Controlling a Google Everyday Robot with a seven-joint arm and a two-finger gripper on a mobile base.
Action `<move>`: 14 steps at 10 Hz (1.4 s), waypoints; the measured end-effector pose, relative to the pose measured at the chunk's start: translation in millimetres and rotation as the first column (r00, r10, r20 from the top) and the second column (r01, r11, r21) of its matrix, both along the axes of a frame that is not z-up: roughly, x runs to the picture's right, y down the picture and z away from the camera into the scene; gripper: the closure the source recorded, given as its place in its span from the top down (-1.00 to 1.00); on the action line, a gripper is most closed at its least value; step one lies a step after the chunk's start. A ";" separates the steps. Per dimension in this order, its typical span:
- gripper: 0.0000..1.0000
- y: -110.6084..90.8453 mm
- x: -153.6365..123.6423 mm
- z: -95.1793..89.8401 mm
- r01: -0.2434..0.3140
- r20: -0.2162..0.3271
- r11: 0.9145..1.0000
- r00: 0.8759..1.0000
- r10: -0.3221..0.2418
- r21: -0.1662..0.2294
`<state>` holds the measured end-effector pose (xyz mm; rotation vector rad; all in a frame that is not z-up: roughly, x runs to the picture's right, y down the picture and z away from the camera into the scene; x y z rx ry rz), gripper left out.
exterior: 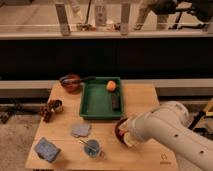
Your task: Place fork in red bowl
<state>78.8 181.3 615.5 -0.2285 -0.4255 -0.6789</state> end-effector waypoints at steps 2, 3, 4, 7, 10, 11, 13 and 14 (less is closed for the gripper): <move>0.60 22.1 -40.7 -9.2 0.143 0.003 0.989 0.990 -0.143 0.040; 0.60 33.1 -55.0 -9.8 0.202 -0.002 0.978 0.979 -0.203 0.047; 0.60 42.1 -65.3 -9.3 0.250 -0.012 0.967 0.968 -0.249 0.046; 0.60 66.6 -76.8 -1.9 0.361 -0.030 0.932 0.932 -0.361 0.026; 0.60 79.4 -79.2 7.0 0.446 -0.039 0.894 0.893 -0.448 -0.048; 0.60 79.5 -78.8 12.6 0.452 -0.042 0.888 0.889 -0.456 -0.090; 0.60 75.7 -78.9 29.7 0.450 -0.032 0.876 0.886 -0.462 -0.174; 0.60 80.9 -85.3 33.0 0.454 -0.011 0.865 0.884 -0.467 -0.213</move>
